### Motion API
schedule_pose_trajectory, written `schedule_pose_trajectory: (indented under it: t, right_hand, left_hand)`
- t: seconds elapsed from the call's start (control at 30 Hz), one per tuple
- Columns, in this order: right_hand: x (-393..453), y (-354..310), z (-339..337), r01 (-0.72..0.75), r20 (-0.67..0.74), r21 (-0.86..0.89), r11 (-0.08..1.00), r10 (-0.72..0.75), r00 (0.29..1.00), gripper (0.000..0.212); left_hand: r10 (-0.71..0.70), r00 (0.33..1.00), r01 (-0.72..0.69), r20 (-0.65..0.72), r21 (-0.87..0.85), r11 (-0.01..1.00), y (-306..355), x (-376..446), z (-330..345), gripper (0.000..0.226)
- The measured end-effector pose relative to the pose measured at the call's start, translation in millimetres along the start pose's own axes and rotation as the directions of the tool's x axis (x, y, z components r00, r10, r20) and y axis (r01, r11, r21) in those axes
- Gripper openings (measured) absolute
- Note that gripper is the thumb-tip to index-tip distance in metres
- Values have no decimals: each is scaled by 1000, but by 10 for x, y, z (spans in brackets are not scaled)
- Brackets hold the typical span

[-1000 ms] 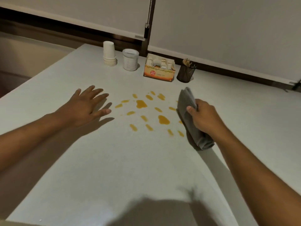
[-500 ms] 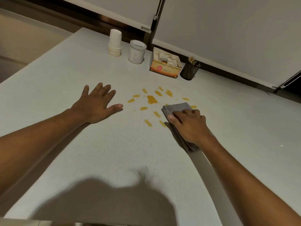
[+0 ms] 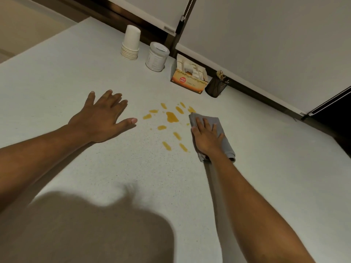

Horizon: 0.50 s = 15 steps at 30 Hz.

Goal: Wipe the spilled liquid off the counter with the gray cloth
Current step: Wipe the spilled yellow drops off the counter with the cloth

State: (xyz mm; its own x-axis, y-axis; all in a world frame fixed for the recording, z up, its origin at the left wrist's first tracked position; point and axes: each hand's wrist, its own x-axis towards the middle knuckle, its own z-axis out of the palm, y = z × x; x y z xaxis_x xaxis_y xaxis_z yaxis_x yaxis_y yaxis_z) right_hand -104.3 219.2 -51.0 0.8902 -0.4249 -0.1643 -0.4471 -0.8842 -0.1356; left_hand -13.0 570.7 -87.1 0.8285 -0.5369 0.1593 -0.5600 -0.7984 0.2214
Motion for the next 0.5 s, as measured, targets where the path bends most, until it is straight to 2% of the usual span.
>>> schedule_pose_trajectory:
  t: [0.23, 0.4, 0.5]
  right_hand:
    - [-1057, -23, 223, 222, 21, -63, 973, -222, 975, 56]
    - [-450, 48, 85, 223, -23, -85, 971, -225, 974, 57]
    - [154, -13, -9, 147, -49, -28, 989, -148, 988, 55]
  left_hand:
    - [-19, 1000, 19, 0, -11, 1000, -42, -8, 43, 106]
    - [-28, 1000, 28, -3, -12, 1000, -31, 13, 37, 103]
    - [-27, 1000, 27, -8, -8, 1000, -25, 3, 39, 102]
